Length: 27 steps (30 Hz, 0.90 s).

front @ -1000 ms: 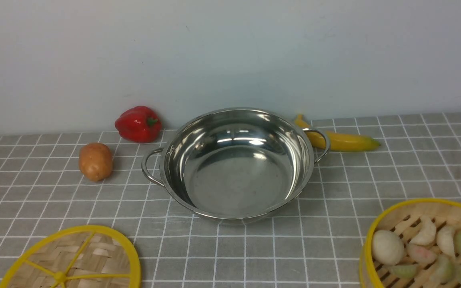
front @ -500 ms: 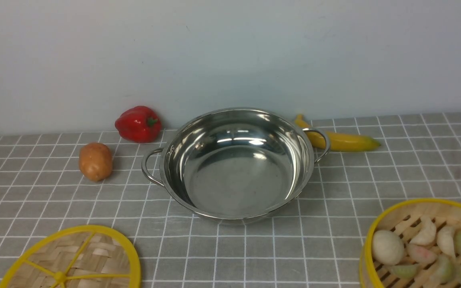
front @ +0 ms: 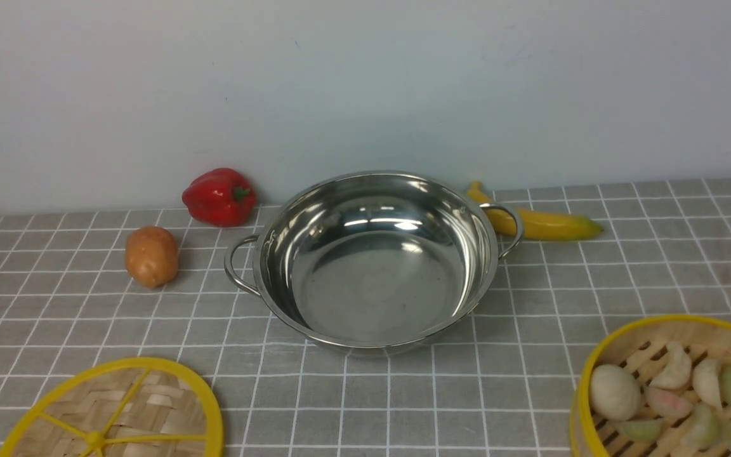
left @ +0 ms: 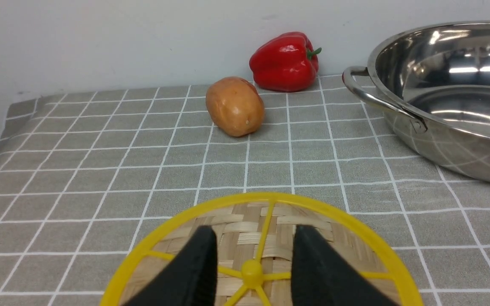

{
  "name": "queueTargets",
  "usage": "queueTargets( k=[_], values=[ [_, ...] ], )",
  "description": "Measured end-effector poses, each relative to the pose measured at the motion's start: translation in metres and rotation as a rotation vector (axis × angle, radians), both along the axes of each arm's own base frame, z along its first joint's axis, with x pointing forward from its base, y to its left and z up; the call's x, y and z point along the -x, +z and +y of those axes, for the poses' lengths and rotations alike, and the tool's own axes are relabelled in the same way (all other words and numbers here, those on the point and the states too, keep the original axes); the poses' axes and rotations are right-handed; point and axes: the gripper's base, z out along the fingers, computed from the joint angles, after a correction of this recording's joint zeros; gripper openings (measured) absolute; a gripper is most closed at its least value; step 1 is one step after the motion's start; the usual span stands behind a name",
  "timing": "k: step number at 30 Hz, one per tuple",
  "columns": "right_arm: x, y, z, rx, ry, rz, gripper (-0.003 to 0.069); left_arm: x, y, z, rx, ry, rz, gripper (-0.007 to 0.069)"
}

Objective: Place the steamer in the pot on the grey tablecloth, and put the lid on the steamer.
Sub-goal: 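Reach for and grasp the rim of the bamboo steamer holding the buns with the right gripper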

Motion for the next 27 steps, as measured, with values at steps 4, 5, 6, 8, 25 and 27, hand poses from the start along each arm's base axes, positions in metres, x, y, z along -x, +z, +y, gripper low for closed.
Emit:
queueTargets(
  k=[4, 5, 6, 8, 25, 27],
  values=[
    [0.004, 0.005, 0.004, -0.061, 0.053, 0.012, 0.024, 0.0, 0.0, 0.0, 0.0, 0.0, 0.0, 0.0242],
    [0.004, 0.004, 0.005, -0.059, 0.06, 0.024, 0.024, 0.0, 0.0, 0.0, 0.0, 0.0, 0.0, 0.0242],
    [0.005, 0.004, 0.007, -0.049, 0.088, 0.077, 0.024, 0.0, 0.0, 0.0, 0.0, 0.0, 0.0, 0.0242],
    [0.003, 0.001, 0.012, 0.017, 0.143, 0.221, 0.024, 0.0, 0.0, 0.0, 0.0, 0.0, 0.0, 0.0242],
    [-0.115, -0.046, 0.033, 0.598, 0.606, 0.905, 0.0347, 0.0, 0.0, 0.0, 0.0, 0.0, 0.0, 0.0242],
    [-0.125, -0.057, 0.039, 0.632, 0.635, 0.968, 0.0351, 0.0, 0.0, 0.0, 0.0, 0.0, 0.0, 0.0242]
  ],
)
